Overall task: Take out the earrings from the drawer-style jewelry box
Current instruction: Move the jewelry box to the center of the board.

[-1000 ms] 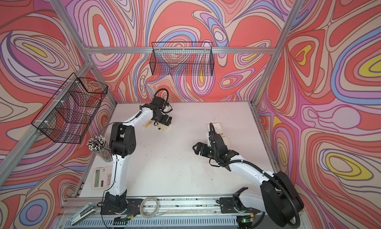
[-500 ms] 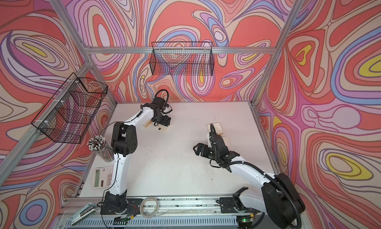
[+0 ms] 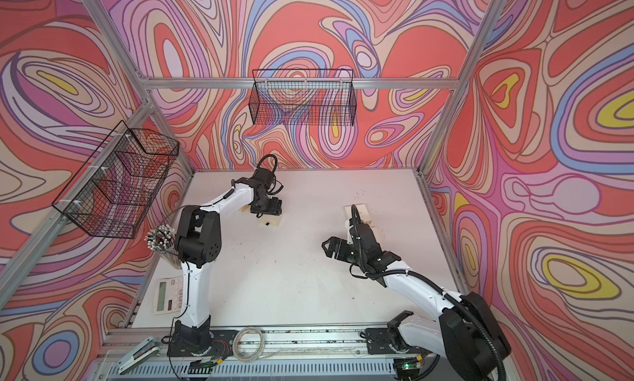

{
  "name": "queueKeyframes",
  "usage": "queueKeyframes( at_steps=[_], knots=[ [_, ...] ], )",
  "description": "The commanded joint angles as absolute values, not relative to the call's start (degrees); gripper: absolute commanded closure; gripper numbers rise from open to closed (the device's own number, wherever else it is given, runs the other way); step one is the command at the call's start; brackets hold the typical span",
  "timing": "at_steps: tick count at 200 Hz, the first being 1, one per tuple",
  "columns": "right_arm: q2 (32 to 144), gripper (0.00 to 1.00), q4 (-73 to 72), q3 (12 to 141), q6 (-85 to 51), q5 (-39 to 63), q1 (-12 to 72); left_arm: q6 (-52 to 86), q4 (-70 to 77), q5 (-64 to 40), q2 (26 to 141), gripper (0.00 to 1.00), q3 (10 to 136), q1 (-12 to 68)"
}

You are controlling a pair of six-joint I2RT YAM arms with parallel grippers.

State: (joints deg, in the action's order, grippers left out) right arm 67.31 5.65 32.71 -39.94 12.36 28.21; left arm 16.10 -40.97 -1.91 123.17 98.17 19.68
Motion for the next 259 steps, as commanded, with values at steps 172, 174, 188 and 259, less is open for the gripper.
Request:
queueKeyframes(
  at_steps=[172, 174, 188, 259],
  knots=[
    [52.85, 0.02, 15.75, 31.64, -40.11, 2.64, 28.53, 77.68, -40.76, 7.13, 112.86, 0.37, 83.99, 51.16],
    [52.83, 0.02, 15.69, 31.51, -40.17, 2.61, 28.45, 77.82, -40.95, 7.19, 113.10, 0.37, 84.30, 51.15],
    [52.56, 0.02, 15.43, 30.58, -40.58, 2.66, 28.43, 78.72, -42.16, 7.29, 114.51, 0.36, 85.78, 51.25],
    [52.38, 0.02, 16.20, 30.09, -40.63, 3.01, 28.45, 78.74, -43.90, 7.59, 113.92, 0.00, 87.54, 51.81]
  ],
)
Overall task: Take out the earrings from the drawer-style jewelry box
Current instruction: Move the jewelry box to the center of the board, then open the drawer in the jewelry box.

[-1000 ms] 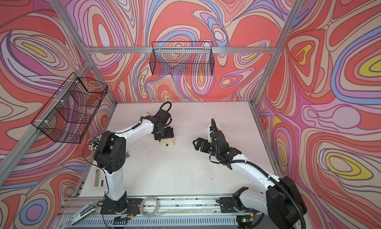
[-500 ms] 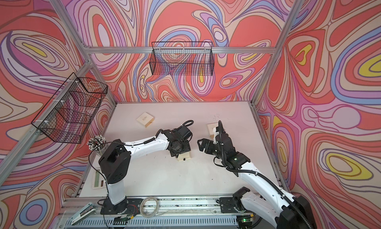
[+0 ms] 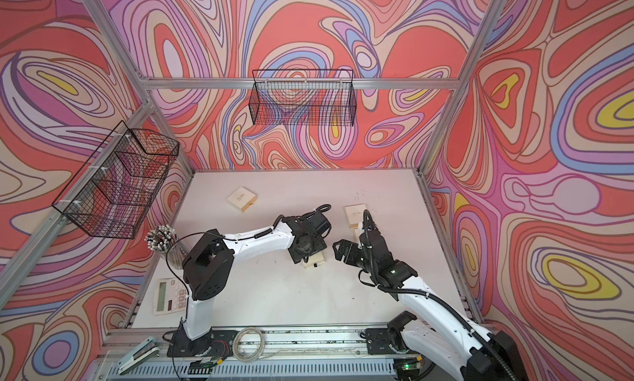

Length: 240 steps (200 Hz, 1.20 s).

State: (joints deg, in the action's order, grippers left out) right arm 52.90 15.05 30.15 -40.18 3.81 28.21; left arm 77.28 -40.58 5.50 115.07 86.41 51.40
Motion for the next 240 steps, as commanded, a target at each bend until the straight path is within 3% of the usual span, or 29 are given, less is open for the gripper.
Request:
queueKeyframes(
  at_steps=[1, 56, 85, 119, 135, 178, 219, 240],
  knots=[
    [52.38, 0.02, 16.19, 30.16, -40.57, 3.04, 28.42, 78.75, -43.88, 7.62, 113.78, 0.00, 87.45, 51.83],
    [51.00, 0.03, 16.96, 31.14, -38.64, 5.12, 28.46, 77.46, -34.16, 6.54, 100.68, 0.00, 76.22, 51.98],
    [51.56, 0.12, 14.75, 29.23, -38.52, 9.93, 28.50, 72.51, -26.32, 7.06, 88.10, 0.00, 63.79, 50.61],
    [54.85, 0.22, 10.13, 26.52, -39.13, 14.05, 29.52, 61.12, -9.27, -6.55, 75.98, 0.11, 47.93, 44.04],
    [56.42, 0.26, 8.92, 26.14, -39.24, 14.41, 30.34, 56.57, -8.75, -11.91, 73.44, 0.13, 44.79, 40.70],
    [64.11, 0.48, -0.04, 23.63, -42.41, 15.91, 34.19, 44.92, -8.18, -27.87, 78.42, 0.24, 46.83, 38.54],
    [71.89, 0.54, -8.12, 22.33, -42.15, 17.62, 37.26, 46.17, -0.20, -34.55, 86.37, 0.31, 46.37, 36.58],
    [75.52, 0.59, -12.67, 21.84, -41.53, 19.87, 37.28, 47.89, 5.06, -39.59, 91.10, 0.43, 46.06, 35.25]
  ],
)
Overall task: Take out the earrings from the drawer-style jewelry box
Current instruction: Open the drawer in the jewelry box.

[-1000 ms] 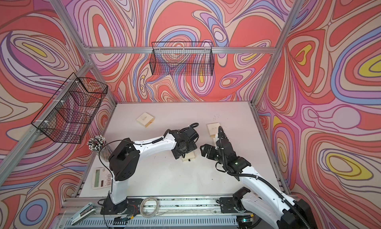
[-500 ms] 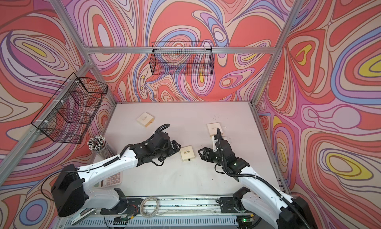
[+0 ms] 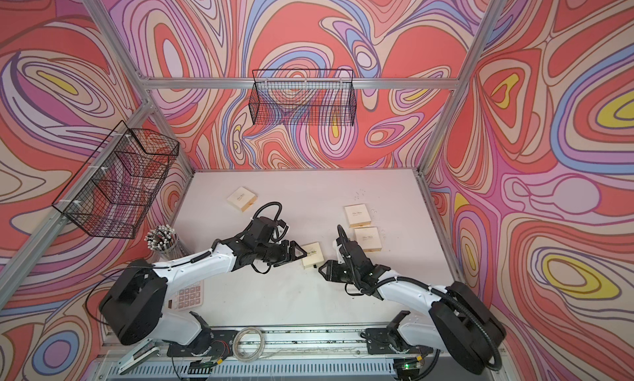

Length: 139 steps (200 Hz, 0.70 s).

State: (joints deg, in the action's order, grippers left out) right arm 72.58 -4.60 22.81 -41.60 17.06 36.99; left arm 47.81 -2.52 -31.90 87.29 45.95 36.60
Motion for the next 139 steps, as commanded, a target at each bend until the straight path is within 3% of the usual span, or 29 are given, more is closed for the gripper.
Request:
queueKeyframes(
  at_steps=[1, 139],
  knots=[
    [75.68, 0.59, -12.88, 21.82, -41.55, 20.00, 37.27, 47.94, 5.12, -39.66, 91.21, 0.43, 46.06, 35.20],
    [92.84, 0.74, -25.85, 25.71, -40.07, 25.79, 37.14, 43.50, -2.39, -36.33, 99.53, 0.57, 50.17, 34.01]
  ],
)
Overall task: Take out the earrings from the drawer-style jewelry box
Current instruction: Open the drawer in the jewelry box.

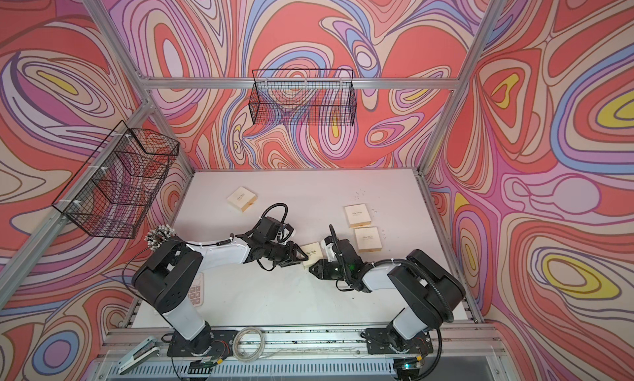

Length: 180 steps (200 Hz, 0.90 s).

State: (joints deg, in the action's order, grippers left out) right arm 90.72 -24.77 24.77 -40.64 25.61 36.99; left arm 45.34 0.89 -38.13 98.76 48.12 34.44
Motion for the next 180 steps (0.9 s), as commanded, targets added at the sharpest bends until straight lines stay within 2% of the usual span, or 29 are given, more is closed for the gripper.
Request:
queueKeyframes(
  at_steps=[1, 61, 116, 159, 180],
  knots=[
    [92.92, 0.74, -25.93, 25.73, -40.07, 25.81, 37.11, 43.46, -2.51, -36.18, 99.56, 0.57, 50.27, 34.01],
    [95.38, 0.77, -32.56, 23.48, -42.22, 29.97, 33.88, 40.56, -7.80, -32.08, 101.81, 0.58, 53.73, 33.93],
    [99.11, 0.73, -39.12, 22.09, -45.62, 34.75, 31.49, 39.61, -9.60, -29.60, 104.04, 0.59, 55.13, 33.93],
    [102.50, 0.75, -43.59, 20.85, -47.68, 37.48, 29.08, 38.52, -11.83, -27.30, 105.67, 0.60, 57.11, 33.92],
    [103.80, 0.80, -44.30, 21.09, -48.07, 37.54, 29.00, 38.23, -12.50, -26.94, 106.13, 0.62, 57.99, 33.91]
  ],
)
